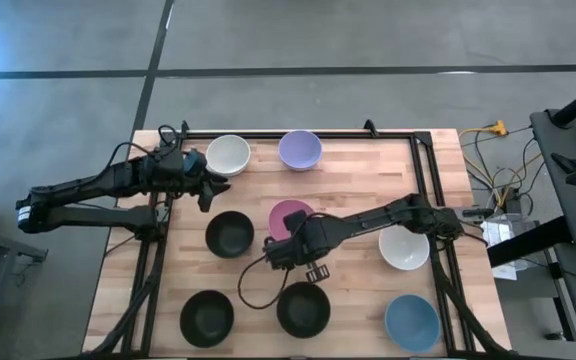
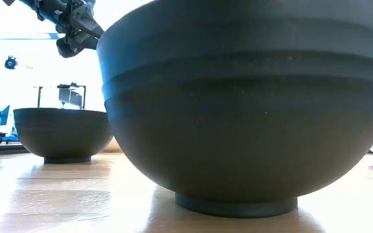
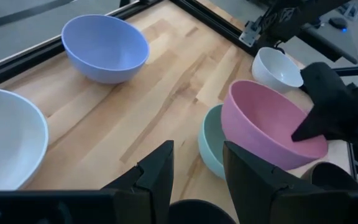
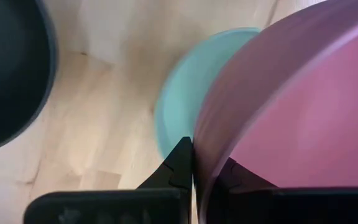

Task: Nest bowls inside each other
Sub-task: Stack the pink bowl on top of the green bowl

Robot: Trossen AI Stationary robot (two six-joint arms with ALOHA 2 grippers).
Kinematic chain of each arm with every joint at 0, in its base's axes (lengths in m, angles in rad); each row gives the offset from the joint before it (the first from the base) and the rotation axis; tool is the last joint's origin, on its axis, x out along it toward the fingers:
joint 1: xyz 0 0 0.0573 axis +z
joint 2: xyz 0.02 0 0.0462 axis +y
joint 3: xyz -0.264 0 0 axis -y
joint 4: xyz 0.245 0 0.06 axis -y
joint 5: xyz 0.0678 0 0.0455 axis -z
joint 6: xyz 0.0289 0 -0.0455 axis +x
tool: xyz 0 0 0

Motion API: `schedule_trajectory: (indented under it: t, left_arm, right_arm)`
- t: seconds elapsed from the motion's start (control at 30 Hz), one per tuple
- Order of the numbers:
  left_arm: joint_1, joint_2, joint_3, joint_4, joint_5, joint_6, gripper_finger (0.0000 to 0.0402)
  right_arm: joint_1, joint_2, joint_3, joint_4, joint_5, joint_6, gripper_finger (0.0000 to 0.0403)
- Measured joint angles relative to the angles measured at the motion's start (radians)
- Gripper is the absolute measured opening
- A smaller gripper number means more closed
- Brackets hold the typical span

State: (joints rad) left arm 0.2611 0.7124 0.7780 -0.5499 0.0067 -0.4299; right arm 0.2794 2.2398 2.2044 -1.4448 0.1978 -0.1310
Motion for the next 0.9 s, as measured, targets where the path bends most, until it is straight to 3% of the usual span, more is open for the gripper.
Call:
schedule_trajectory:
  t: [0.13, 0.9]
  left_arm:
    - [0.000, 0.001, 0.000, -0.001, 0.000, 0.000, 0.0122]
    - [0.001, -0.011, 0.000, -0.022, 0.010, -0.002, 0.0122]
  right_arm:
    - [0.009, 0.002, 0.000, -0.007, -0.041, -0.024, 0.0009]
    - [0.008, 0.110, -0.003, -0.043, -0.040, -0.018, 0.0009]
